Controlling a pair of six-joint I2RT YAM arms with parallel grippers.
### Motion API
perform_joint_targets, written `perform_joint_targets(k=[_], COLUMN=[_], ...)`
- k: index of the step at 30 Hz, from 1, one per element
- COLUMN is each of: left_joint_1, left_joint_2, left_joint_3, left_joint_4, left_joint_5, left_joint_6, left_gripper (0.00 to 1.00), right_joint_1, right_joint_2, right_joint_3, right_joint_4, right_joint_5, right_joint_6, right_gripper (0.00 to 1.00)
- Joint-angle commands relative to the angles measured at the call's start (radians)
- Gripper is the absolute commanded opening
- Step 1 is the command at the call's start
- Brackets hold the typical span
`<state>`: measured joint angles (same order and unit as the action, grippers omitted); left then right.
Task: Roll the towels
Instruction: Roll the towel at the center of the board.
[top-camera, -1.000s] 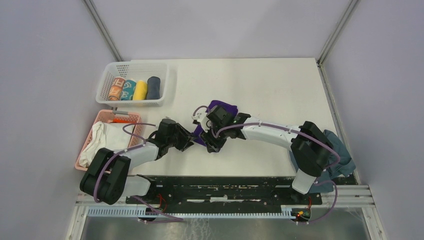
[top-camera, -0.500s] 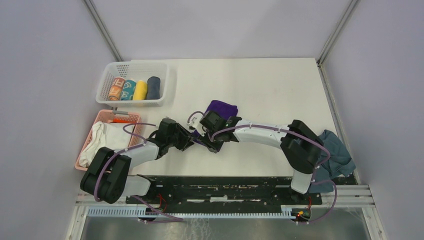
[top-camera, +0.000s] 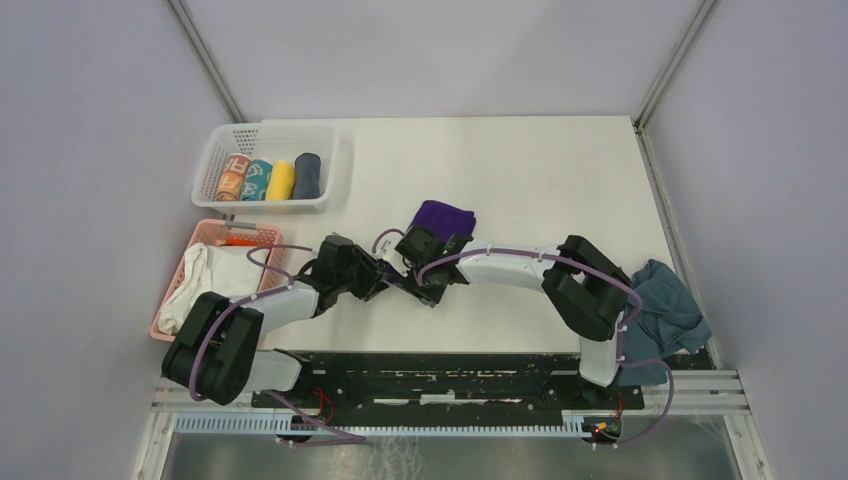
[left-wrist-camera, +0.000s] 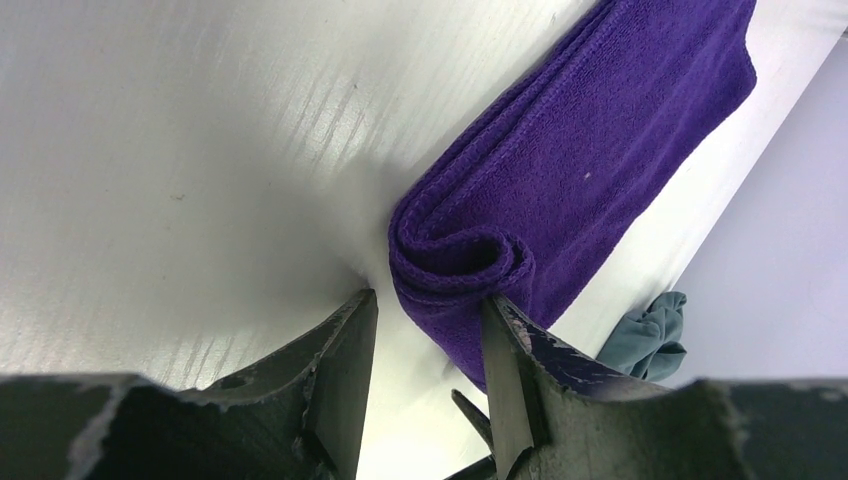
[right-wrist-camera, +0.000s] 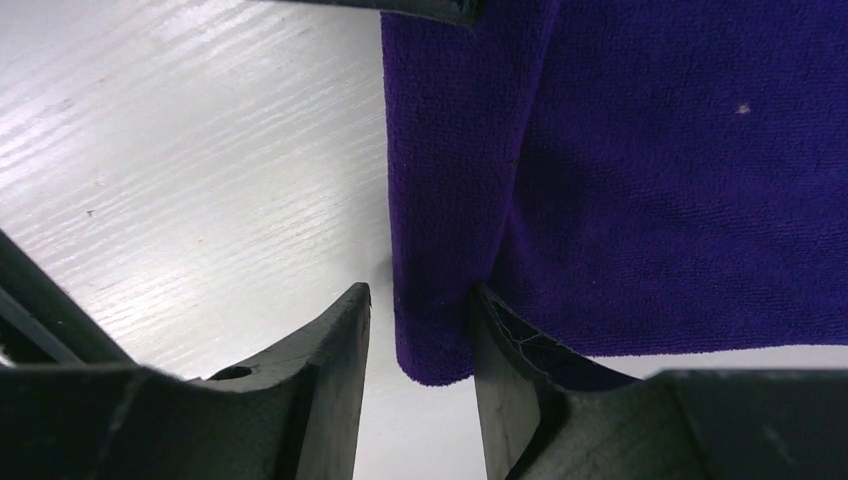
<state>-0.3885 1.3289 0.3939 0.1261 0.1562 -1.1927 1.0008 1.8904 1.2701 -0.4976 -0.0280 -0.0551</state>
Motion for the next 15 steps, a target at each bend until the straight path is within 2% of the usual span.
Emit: perform_joint_targets(k=[1, 15], left_joint_1=[-0.004, -0.004], left_joint_2=[0.034, 0.147], left_joint_3=[0.006, 0.041], left_joint_4=[-0.084, -0.109], left_joint_5=[-0.063, -0.067], left_joint_6=[0.0, 0.019], left_gripper=[0.52, 0.52], right_joint_1=[0.006, 0.016], right_joint_2=[0.027, 0.075], right_joint_3=[0.031, 0.033], right_joint_4=[-0.017, -0.045], right_joint_5=[0.048, 0.138], right_joint_6=[-0.025, -0.046], right_gripper=[0.49, 0.48])
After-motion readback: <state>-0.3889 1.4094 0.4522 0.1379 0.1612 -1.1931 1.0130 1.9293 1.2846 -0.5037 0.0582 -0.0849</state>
